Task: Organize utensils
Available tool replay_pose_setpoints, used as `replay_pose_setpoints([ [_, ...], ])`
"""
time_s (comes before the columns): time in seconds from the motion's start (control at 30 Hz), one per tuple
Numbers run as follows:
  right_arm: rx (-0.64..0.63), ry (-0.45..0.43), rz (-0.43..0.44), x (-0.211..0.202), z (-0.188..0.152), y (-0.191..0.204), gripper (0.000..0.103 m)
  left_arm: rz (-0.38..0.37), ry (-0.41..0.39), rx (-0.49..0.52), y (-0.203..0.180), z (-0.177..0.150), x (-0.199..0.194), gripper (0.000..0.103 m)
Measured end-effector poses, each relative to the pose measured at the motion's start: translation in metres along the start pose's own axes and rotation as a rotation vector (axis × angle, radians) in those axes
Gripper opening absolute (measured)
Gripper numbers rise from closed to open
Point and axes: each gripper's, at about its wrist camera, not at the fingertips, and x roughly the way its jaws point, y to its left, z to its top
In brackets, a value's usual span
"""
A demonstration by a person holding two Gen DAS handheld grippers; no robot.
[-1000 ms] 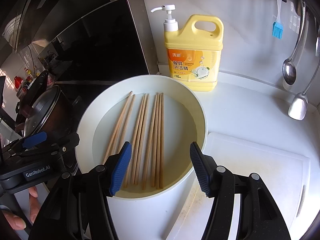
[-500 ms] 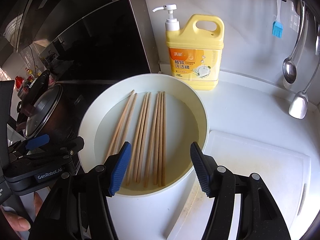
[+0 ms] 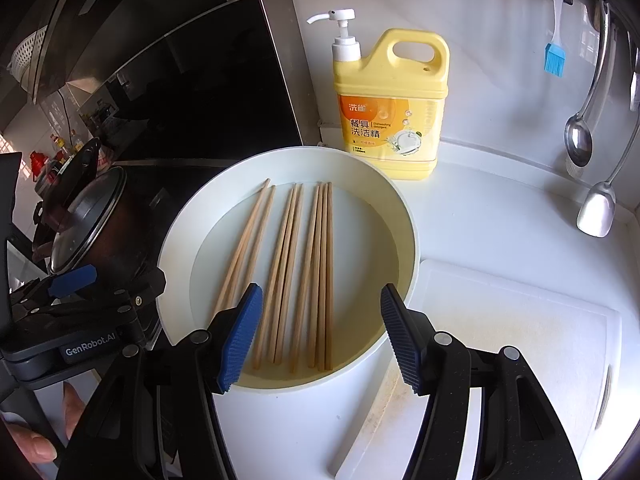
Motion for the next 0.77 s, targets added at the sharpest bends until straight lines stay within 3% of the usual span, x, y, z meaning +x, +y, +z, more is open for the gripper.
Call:
replay_pose_setpoints([
  [0.4, -0.002, 0.000, 0.002, -0.0006, -0.0007, -0.0006, 0.059, -0.057, -0.032, -0.002, 0.0008, 0.0015, -0.0070, 0.097],
  [0.77, -0.001, 0.000, 0.002, -0.0011, -0.0014, -0.0001, 0.059, -0.037, -0.002, -0.009, 0.0035, 0.0046, -0.0033, 0.097],
])
